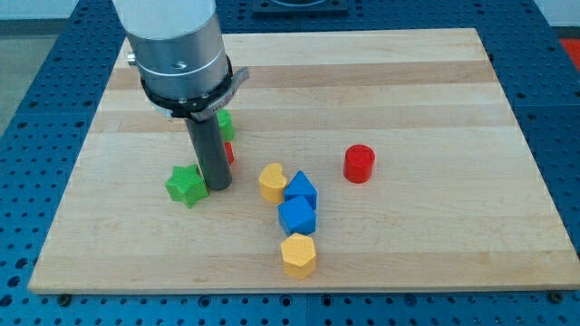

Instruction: Move the green circle to the top right of the board

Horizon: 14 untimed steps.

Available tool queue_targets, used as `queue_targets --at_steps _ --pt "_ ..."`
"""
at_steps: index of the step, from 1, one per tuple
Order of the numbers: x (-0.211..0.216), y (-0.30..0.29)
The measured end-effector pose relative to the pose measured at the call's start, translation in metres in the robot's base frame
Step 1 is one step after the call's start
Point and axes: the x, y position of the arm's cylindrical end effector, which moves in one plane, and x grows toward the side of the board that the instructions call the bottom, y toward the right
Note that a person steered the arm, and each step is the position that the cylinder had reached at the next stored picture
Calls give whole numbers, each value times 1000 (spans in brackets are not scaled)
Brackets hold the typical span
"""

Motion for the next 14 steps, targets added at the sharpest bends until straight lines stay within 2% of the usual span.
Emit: queue_targets --at_steps 3,5,6,11,12,13,14 --pt "34 -15" --pt "72 -99" --pt "51 -93" --pt "-169 45" --pt "-171 44" --pt "-145 2" --pt "-179 -13"
